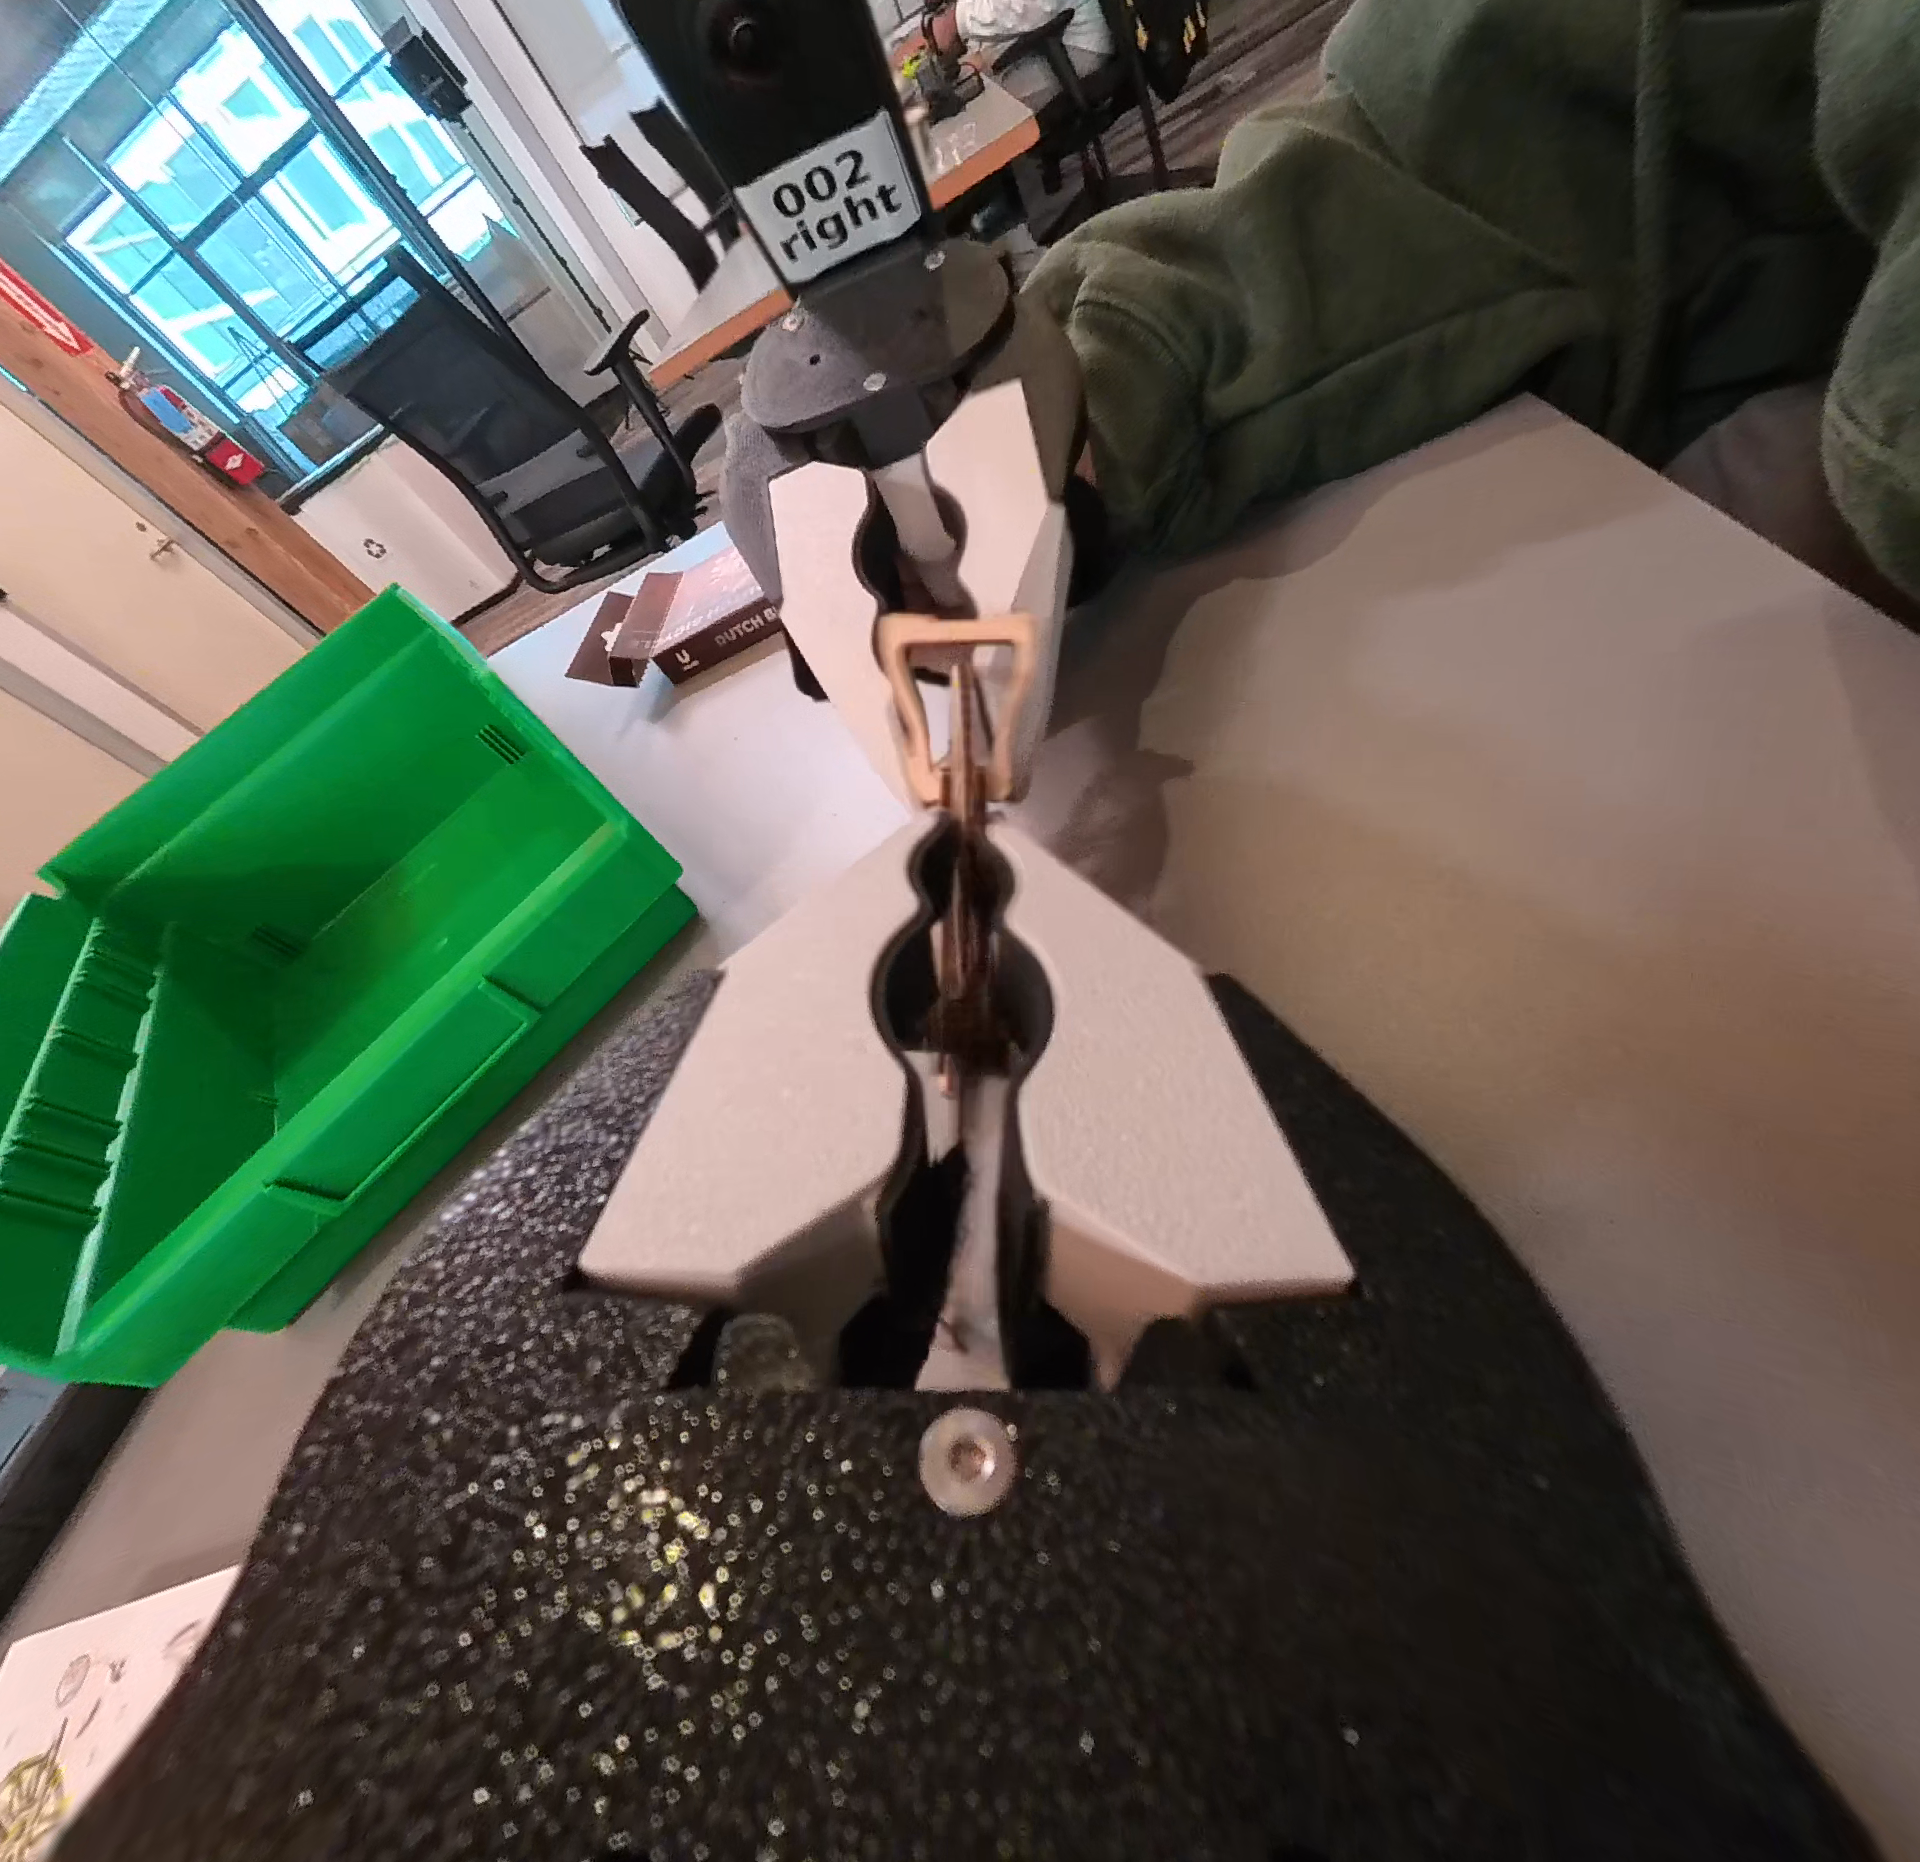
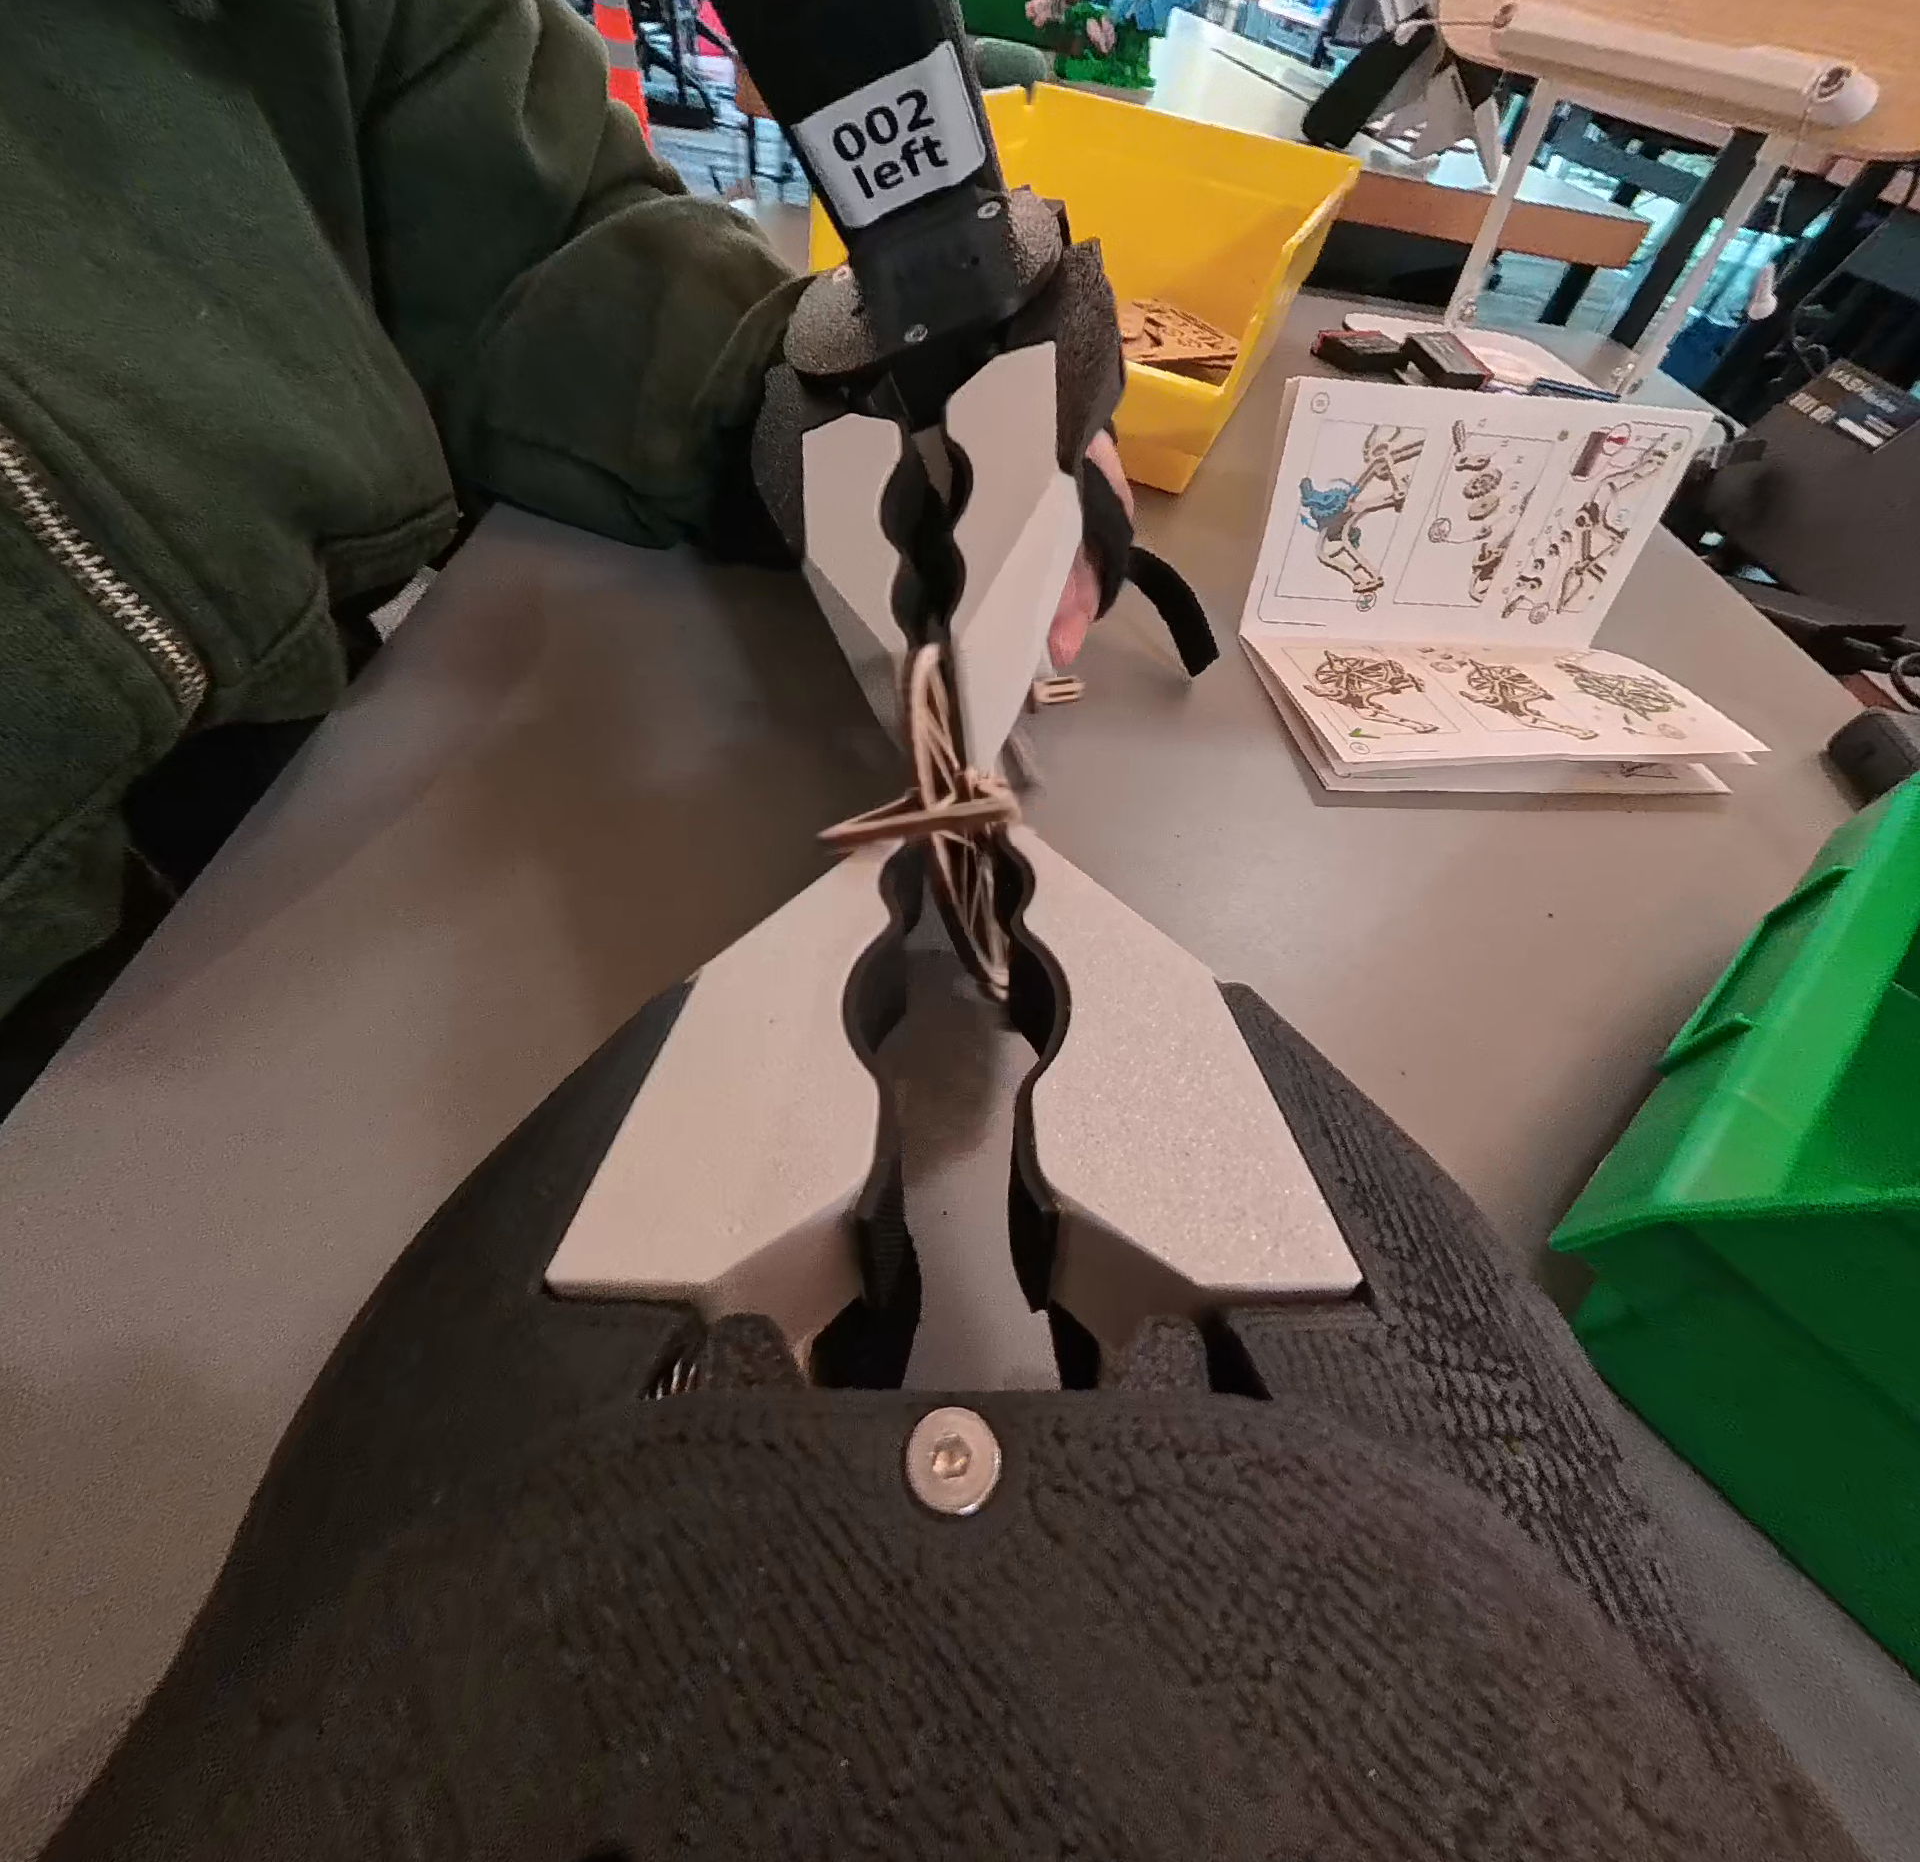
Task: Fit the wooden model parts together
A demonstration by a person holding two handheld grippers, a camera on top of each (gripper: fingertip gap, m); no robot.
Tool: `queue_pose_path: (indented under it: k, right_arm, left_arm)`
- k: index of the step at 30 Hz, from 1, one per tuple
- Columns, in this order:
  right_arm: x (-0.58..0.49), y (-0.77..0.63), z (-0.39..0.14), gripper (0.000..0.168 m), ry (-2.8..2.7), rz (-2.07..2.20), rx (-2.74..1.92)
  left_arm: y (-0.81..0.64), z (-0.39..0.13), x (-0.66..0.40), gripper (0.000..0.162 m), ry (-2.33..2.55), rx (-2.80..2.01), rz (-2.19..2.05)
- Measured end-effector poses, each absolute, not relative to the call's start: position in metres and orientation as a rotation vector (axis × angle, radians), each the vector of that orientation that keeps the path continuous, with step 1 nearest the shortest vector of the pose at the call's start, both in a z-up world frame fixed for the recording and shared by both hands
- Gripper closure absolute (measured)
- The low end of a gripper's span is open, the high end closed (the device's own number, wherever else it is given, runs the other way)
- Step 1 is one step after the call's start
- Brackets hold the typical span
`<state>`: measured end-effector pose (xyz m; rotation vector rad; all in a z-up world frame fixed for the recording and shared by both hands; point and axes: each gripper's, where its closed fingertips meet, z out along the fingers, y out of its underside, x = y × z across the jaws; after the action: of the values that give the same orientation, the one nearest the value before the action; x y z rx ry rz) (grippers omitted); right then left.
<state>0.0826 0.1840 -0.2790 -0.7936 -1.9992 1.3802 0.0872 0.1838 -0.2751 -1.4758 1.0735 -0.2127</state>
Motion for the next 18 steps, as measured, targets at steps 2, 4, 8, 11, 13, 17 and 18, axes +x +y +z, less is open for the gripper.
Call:
queue_pose_path:
  k: [2,4,8,11,13,17,18]
  right_arm:
    - [0.0836,0.1827,-0.2834,0.154,-2.03,1.346,-0.78]
    - [0.0833,0.1823,-0.2833,0.154,-2.021,1.323,-0.763]
    - [0.0841,0.1819,-0.2841,0.154,-2.027,1.312,-0.747]
    - [0.0837,0.1832,-0.284,0.149,-2.016,1.272,-0.715]
    - [0.0822,0.185,-0.2843,0.146,-2.009,1.23,-0.698]
    - [0.0793,0.1876,-0.2834,0.153,-1.982,1.119,-0.643]
    - [0.0789,0.188,-0.2829,0.155,-1.975,1.105,-0.635]
  left_arm:
    - [0.1837,-0.279,0.0869,0.162,1.088,-1.479,-0.206]
    - [0.1835,-0.2787,0.0869,0.162,1.084,-1.48,-0.218]
    - [0.1831,-0.2791,0.0873,0.162,1.082,-1.477,-0.217]
    - [0.1858,-0.278,0.0851,0.162,1.047,-1.497,-0.231]
    - [0.1882,-0.2776,0.0833,0.162,1.019,-1.515,-0.245]
    - [0.1881,-0.2756,0.0836,0.162,0.982,-1.532,-0.315]
    - [0.1877,-0.2753,0.0839,0.162,0.978,-1.533,-0.33]
